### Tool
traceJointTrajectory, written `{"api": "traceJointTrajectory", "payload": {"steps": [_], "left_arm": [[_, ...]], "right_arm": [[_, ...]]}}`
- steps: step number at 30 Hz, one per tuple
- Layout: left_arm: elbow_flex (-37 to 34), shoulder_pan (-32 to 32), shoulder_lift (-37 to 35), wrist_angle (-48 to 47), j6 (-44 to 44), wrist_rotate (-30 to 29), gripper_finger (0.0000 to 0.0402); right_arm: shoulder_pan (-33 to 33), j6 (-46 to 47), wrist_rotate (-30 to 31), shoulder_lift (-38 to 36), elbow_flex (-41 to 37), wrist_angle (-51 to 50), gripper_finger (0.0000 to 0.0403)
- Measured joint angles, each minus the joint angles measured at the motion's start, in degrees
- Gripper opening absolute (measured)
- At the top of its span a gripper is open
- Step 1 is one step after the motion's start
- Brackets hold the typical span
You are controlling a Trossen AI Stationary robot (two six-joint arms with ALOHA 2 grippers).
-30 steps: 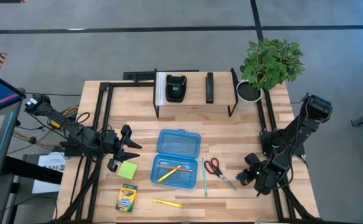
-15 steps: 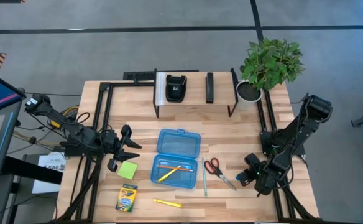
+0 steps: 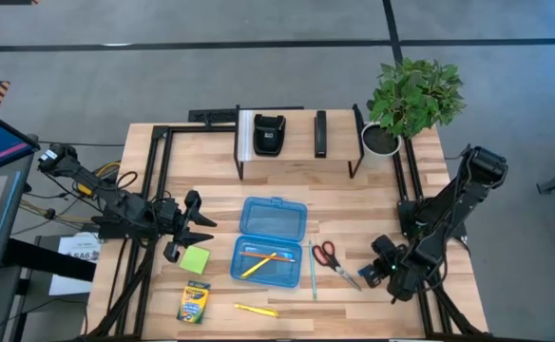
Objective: Pack school essentials
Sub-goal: Put the blue eraser into the blue supply box
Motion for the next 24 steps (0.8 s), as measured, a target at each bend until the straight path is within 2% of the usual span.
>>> {"api": "traceJointTrajectory", "payload": {"steps": [9, 14, 20, 24], "left_arm": [[0.0, 0.0, 0.0, 0.0, 0.0, 0.0, 0.0138], [0.0, 0.0, 0.0, 0.0, 0.0, 0.0, 0.0138], [0.0, 0.0, 0.0, 0.0, 0.0, 0.0, 0.0138], [0.0, 0.0, 0.0, 0.0, -0.2, 0.0, 0.0138]], "right_arm": [[-0.6, -3.0, 3.9, -0.1, 5.4, -5.9, 0.0001], [-3.0, -8.0, 6.4, -0.1, 8.8, -7.7, 0.0001], [-8.1, -20.7, 11.0, -0.2, 14.4, -6.0, 0.0001], [-13.4, -34.8, 12.1, -0.2, 16.2, 4.2, 0.0]]}}
